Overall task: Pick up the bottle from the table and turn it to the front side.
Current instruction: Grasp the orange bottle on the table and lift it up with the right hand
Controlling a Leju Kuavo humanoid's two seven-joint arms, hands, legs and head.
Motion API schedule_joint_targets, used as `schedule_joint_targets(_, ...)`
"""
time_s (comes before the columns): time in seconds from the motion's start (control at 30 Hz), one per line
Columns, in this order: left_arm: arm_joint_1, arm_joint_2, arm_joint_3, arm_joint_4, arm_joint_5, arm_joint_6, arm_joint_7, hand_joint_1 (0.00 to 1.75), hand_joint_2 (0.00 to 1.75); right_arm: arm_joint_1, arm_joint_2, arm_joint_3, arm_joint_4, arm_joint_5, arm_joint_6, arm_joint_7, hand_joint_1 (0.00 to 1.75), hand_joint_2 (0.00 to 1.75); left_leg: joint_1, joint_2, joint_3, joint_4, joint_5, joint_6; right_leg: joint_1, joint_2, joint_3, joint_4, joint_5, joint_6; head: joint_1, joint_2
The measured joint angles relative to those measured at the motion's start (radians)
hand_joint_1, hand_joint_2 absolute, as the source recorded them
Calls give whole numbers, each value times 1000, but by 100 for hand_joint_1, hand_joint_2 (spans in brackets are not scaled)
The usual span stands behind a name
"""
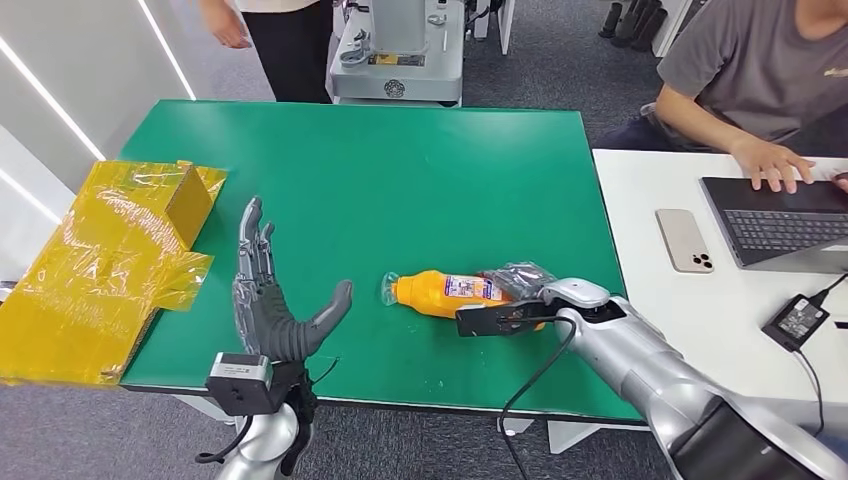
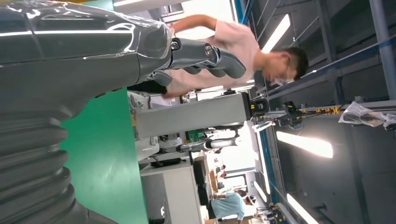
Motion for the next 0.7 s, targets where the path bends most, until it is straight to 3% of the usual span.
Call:
schedule_joint_targets(0.13, 2, 1, 1, -8, -11, -4, 2, 0, 175, 13, 1, -2, -7, 19, -68, 27, 175, 175, 0, 0, 0, 0, 0, 0, 0, 0, 0, 0, 0, 0, 0, 0)
schedule_joint_targets(0.23, 9, 1, 3, -16, -5, -22, 2, 0, 175, 35, 5, -22, -25, 31, -170, 76, 175, 175, 0, 0, -1, 0, 0, 0, 0, 0, 0, 0, 0, 0, 0, 0)
schedule_joint_targets(0.43, 17, 0, 3, -39, 82, -181, -2, 0, 175, 91, 29, -136, -109, 32, -387, 123, 175, 175, 0, 0, -1, 0, 0, 0, 0, 0, -1, 0, 0, 0, 0, 0)
schedule_joint_targets(0.7, 10, -10, 1, -41, 101, -244, 2, 0, 175, 162, 59, -286, -218, 38, -600, 102, 175, 175, 0, -1, -2, 0, 0, 0, 0, -1, -2, 0, -1, 0, 0, 0)
